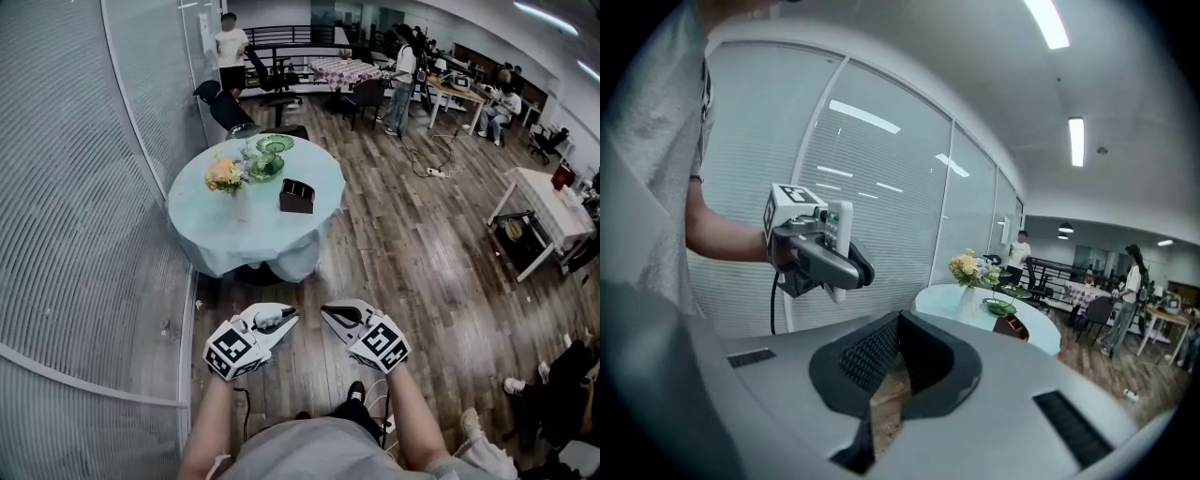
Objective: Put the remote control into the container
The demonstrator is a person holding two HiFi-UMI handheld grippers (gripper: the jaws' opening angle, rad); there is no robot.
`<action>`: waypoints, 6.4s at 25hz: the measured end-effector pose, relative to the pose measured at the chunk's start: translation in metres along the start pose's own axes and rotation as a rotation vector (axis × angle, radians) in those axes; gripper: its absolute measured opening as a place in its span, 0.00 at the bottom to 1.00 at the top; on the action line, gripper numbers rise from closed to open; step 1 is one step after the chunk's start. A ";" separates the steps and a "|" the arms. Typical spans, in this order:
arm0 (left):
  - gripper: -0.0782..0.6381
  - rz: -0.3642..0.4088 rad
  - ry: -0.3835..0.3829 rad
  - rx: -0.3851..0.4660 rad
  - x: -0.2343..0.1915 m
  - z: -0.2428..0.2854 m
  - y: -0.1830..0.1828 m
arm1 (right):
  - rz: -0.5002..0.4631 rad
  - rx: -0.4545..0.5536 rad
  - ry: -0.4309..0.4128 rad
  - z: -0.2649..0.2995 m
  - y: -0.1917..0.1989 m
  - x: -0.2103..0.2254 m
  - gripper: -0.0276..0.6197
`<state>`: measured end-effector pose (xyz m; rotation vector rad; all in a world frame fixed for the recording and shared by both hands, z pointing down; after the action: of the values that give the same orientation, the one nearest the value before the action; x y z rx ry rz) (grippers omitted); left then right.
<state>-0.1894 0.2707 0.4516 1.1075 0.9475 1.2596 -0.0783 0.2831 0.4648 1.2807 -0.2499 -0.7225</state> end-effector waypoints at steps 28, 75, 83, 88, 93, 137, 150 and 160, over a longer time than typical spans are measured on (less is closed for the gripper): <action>0.17 -0.013 -0.076 -0.044 -0.039 0.099 -0.033 | 0.055 0.043 -0.074 -0.008 0.024 0.115 0.07; 0.17 -0.073 -0.222 -0.050 -0.088 0.217 -0.048 | -0.015 0.008 -0.167 -0.013 0.074 0.252 0.07; 0.17 -0.083 -0.196 -0.019 -0.131 0.208 -0.037 | -0.036 -0.019 -0.155 0.027 0.065 0.262 0.07; 0.17 -0.078 -0.186 -0.019 -0.165 0.196 -0.035 | -0.035 -0.026 -0.141 0.056 0.055 0.269 0.07; 0.17 -0.080 -0.180 -0.012 -0.204 0.181 -0.029 | -0.035 -0.034 -0.122 0.092 0.047 0.277 0.07; 0.17 -0.092 -0.105 -0.005 -0.304 0.130 0.012 | -0.020 -0.087 -0.043 0.202 0.032 0.280 0.07; 0.17 -0.124 -0.140 -0.035 -0.340 0.158 0.011 | 0.002 -0.076 -0.096 0.228 0.042 0.322 0.07; 0.17 -0.166 -0.190 -0.062 -0.374 0.195 0.012 | 0.008 -0.083 -0.167 0.249 0.058 0.372 0.07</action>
<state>-0.0401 -0.1221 0.4910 1.0571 0.8334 1.0235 0.0873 -0.1346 0.5124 1.1415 -0.3564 -0.8260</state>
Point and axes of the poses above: the fingertips, and each gripper's own axes: z forward along the fingers, x to its right, y out of its underside, the point moved 4 cm from there along -z, backward along the fingers, and after that the axes turned 9 degrees about y, right-handed, at the moved point
